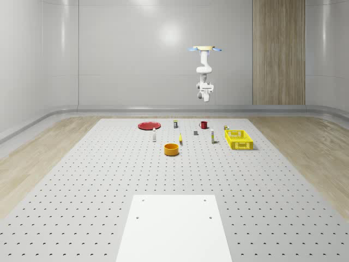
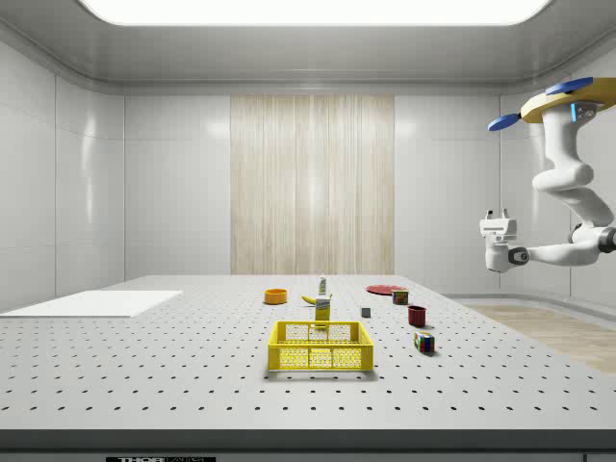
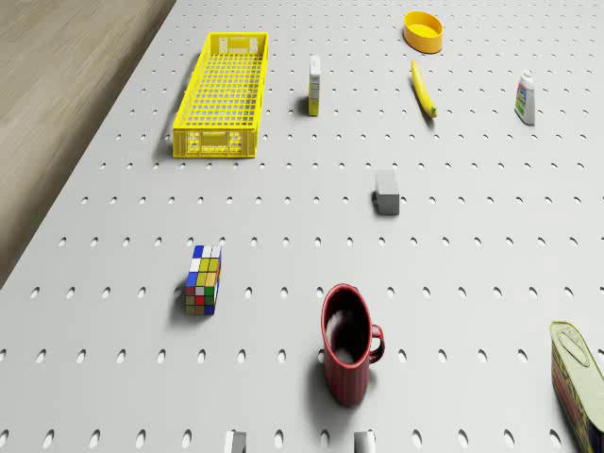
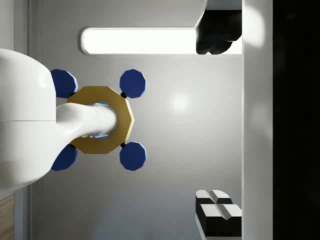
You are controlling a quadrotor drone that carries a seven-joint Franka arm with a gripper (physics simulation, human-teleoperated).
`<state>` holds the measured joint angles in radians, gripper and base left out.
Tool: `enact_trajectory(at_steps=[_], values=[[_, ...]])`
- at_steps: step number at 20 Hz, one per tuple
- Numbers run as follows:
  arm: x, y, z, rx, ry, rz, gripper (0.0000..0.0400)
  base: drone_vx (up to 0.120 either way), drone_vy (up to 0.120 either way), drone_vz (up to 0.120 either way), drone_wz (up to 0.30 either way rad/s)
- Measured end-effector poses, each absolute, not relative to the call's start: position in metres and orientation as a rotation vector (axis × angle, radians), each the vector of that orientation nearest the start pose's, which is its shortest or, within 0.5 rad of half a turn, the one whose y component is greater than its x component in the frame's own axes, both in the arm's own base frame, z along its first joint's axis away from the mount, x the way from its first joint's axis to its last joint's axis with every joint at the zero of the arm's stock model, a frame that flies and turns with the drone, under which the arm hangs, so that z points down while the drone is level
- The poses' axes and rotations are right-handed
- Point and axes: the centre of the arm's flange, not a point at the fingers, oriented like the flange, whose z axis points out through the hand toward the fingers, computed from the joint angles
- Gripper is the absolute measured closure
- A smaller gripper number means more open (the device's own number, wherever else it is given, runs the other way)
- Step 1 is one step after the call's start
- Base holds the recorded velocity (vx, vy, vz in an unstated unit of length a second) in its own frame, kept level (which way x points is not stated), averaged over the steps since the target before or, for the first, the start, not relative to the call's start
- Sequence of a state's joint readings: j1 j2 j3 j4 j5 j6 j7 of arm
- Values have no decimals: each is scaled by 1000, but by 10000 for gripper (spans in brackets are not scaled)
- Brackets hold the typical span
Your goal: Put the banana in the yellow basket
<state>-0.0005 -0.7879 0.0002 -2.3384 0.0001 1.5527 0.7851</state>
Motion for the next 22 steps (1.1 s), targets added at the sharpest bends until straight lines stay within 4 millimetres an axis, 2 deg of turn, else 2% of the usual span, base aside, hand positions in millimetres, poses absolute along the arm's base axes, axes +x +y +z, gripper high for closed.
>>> enact_trajectory(at_steps=[2,4,11,16,22], values=[[302,0,613,-2901,1202,-6,0,0,0,0,0],[301,0,627,-2901,1201,-8,0,40,-120,0,0],[303,0,669,-2899,1201,-16,0,120,-120,0,0],[304,0,683,-2897,1200,-21,0,120,-120,0,0],[304,0,689,-2896,1199,-28,0,120,-120,0,0]])
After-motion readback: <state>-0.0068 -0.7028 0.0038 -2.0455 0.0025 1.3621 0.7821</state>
